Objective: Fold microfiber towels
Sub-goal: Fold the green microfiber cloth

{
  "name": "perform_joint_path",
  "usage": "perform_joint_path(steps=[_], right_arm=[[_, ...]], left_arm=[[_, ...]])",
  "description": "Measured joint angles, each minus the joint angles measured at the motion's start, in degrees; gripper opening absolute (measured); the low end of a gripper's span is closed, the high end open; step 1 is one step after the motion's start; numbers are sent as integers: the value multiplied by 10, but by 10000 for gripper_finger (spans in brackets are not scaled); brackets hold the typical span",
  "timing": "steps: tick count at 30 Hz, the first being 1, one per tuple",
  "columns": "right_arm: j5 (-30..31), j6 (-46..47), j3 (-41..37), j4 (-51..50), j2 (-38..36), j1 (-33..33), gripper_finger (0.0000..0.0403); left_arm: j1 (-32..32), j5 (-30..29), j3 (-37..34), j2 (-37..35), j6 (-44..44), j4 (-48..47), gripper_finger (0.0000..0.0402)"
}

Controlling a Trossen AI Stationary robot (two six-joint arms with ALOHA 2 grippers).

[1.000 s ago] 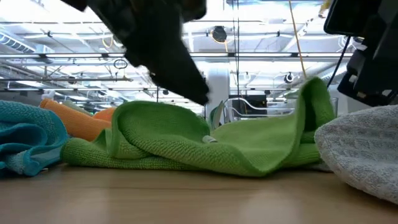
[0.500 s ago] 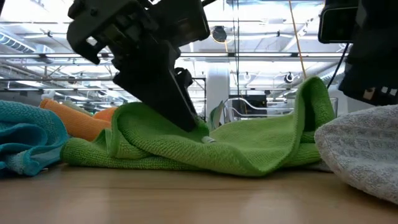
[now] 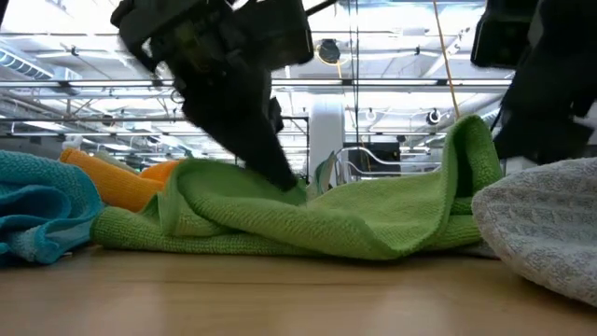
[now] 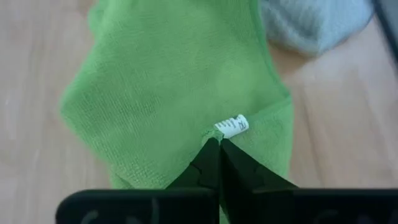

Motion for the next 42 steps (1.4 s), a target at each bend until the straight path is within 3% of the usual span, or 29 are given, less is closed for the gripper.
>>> perform_joint_path(steps=[5, 16, 19, 23, 25, 28, 34, 37, 42], right_arm=[[-27, -2, 1, 75, 52, 3, 182], [-12, 15, 35, 59, 127, -25, 159], [-12, 25, 41, 60, 139, -31, 124], [-14, 18, 48, 60, 140, -34, 31], [-16, 8, 47, 59, 134, -36, 10], [-32, 2, 47, 42, 104, -38, 10], [-39, -34, 47, -18, -4, -40, 3], [-77, -35, 46, -32, -50, -52, 2], [-195, 7, 37, -22, -100, -94, 3]], left_arm=[[0, -13, 0, -25, -28, -38, 4], [0, -17, 0, -29, -55, -41, 6], [0, -17, 0, -29, -63, -40, 3], [0, -17, 0, -29, -77, -37, 5], [0, -17, 0, -29, -86, -37, 3], [0, -19, 0, -38, -92, -39, 4], [6, -56, 0, -75, -98, -70, 3], [12, -74, 0, -88, -98, -83, 5], [20, -69, 0, -87, -98, -88, 4]])
